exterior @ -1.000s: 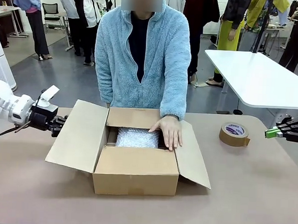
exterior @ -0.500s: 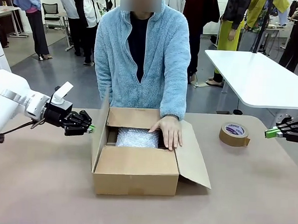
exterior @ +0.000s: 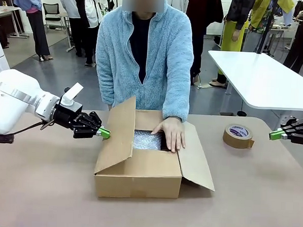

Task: Wrap the clocks to prevent damage.
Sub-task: Push the right (or left) flap of the Package Box to close it.

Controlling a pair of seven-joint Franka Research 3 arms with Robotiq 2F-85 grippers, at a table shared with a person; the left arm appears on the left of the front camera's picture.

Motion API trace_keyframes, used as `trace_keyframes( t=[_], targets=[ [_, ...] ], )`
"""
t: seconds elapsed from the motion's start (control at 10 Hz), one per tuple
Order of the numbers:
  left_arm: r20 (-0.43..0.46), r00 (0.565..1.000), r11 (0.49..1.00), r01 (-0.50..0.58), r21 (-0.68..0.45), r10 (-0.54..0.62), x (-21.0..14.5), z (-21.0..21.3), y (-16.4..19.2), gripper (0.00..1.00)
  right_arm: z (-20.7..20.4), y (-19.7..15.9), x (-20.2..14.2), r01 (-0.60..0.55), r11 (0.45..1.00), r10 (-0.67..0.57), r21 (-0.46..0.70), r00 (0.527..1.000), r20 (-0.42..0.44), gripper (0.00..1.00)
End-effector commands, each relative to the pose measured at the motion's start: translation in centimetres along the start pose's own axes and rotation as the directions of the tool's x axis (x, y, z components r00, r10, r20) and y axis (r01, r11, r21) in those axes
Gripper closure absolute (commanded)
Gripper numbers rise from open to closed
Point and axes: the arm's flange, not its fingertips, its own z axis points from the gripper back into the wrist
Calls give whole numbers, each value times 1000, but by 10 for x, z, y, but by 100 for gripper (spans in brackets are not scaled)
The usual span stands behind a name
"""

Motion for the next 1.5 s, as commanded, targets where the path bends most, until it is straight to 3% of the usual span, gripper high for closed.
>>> trace_keyframes(
  t=[0.0, 0.4, 0.8, 1.4],
  targets=[
    [3, 999, 999, 41, 23, -41, 0, -14, 8, 100, 0, 0, 0, 0, 1000, 0, -1, 1000, 2, 99],
    [-6, 999, 997, 40, 69, -40, -7, -23, 13, 100, 0, 0, 0, 0, 1000, 0, -1, 1000, 2, 99],
    [-31, 999, 999, 7, 46, -5, -27, -30, 6, 100, 0, 0, 0, 0, 1000, 0, -1, 1000, 2, 99],
    [-6, 1000, 999, -24, 30, 24, -14, -20, 10, 100, 0, 0, 0, 0, 1000, 0, -1, 1000, 2, 99]
  ],
)
